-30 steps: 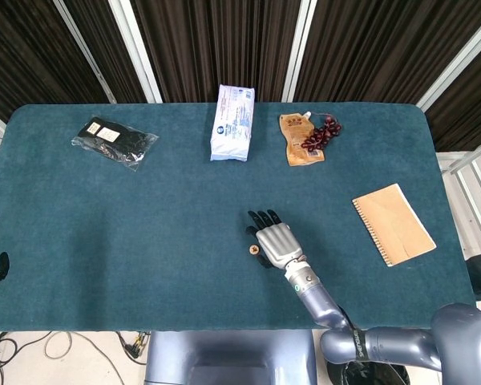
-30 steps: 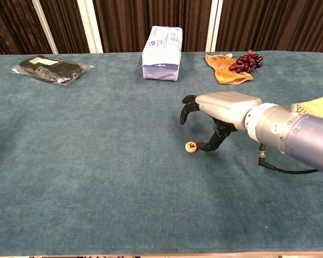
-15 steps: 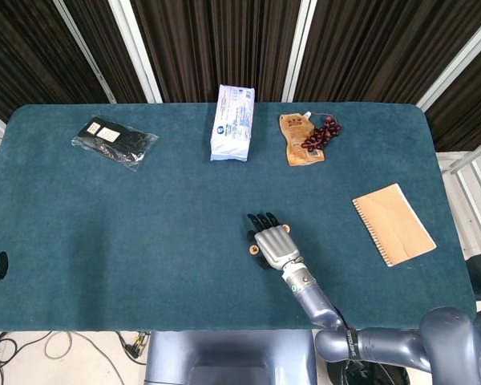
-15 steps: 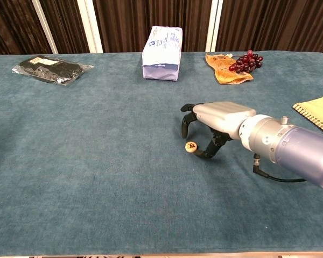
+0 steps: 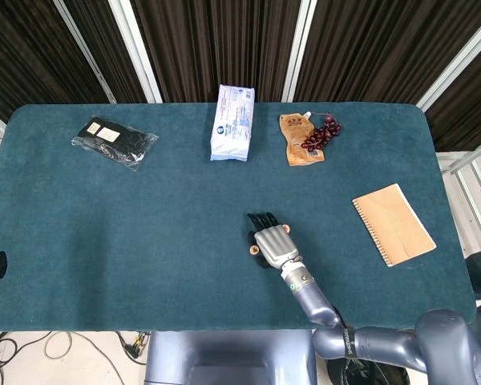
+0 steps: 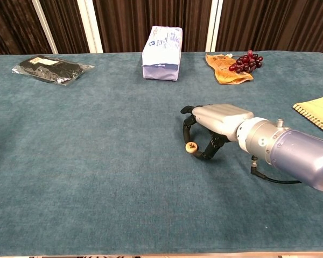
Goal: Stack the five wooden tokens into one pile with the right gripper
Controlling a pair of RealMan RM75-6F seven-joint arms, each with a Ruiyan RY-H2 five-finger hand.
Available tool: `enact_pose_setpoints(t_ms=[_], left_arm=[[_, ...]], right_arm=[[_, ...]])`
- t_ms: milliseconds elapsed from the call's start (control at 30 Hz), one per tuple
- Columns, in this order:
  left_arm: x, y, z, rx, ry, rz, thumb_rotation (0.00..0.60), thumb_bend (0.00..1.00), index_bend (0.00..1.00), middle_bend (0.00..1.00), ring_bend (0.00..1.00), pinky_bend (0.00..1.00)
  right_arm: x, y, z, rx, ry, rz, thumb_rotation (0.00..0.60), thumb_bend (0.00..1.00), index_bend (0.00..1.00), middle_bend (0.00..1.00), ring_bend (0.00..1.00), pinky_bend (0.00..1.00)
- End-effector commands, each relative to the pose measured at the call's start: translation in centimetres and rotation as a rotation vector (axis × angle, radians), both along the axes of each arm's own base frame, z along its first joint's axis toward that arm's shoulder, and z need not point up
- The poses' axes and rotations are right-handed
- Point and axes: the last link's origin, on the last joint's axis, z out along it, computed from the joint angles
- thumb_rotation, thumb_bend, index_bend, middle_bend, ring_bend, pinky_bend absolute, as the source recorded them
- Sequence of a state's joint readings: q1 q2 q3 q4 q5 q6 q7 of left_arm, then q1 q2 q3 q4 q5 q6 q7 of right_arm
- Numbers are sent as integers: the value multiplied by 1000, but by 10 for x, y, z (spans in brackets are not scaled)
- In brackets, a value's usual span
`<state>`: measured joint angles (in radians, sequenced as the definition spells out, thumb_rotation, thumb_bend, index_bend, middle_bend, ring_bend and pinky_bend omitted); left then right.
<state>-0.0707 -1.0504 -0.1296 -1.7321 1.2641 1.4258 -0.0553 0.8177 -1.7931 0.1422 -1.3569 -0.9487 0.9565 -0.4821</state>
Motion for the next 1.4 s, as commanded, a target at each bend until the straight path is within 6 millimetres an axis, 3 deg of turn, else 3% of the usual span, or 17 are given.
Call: enact_pose_setpoints(t_ms=[33,1033,1400], left_arm=[[0,0,0,-1,1,0,600,483,149,0,0,0],[0,0,0,1,-1,1,600,483,149,0,0,0],[1,0,0,0,-3,-2,600,483,149,0,0,0]], right_arm=[[0,0,1,-4,-6,-5,600,417,470,0,0,0],[1,0,-4,9,-6,-9,600,417,540,0,0,0],[15,-12,24,-14,-47,-4,600,417,544,0,0,0]])
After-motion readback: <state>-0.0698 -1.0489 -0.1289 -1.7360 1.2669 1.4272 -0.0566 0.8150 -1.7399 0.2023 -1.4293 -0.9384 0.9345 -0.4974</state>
